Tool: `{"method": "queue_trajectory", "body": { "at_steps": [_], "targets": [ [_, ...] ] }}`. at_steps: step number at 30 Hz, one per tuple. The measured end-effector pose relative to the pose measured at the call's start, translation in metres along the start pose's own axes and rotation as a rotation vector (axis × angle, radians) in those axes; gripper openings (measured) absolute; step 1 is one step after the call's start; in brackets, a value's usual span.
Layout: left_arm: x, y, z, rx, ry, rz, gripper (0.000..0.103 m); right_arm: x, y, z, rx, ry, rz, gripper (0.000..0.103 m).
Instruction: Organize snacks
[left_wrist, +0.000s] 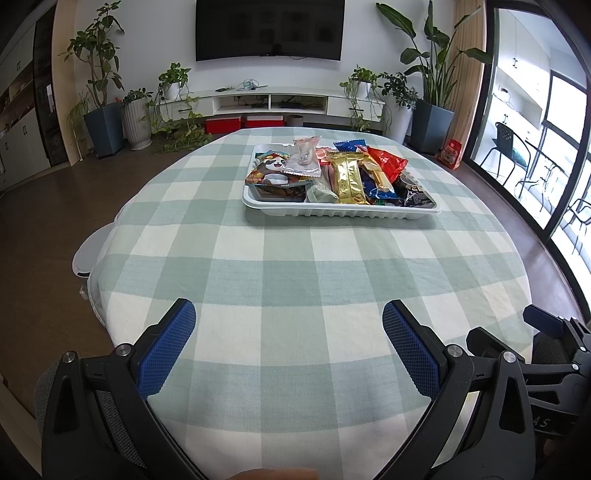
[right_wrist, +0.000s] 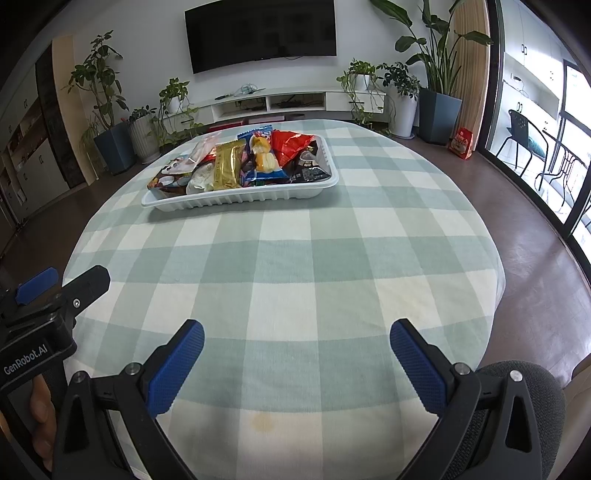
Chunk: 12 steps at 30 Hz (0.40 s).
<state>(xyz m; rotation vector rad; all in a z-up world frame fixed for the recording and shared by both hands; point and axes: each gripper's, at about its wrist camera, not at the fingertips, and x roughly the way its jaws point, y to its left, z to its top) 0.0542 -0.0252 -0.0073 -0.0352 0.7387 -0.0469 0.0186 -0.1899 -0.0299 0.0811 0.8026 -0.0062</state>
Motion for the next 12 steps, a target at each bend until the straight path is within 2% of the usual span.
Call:
{"method": "queue_trajectory", "body": {
  "at_steps": [12],
  "targets": [
    [0.0000, 0.0031, -0.0033, 0.000, -0.013, 0.019, 0.103, -0.0008, -0.0031, -0.0073, 0.010, 0.006, 0.007, 0.103]
  ]
}}
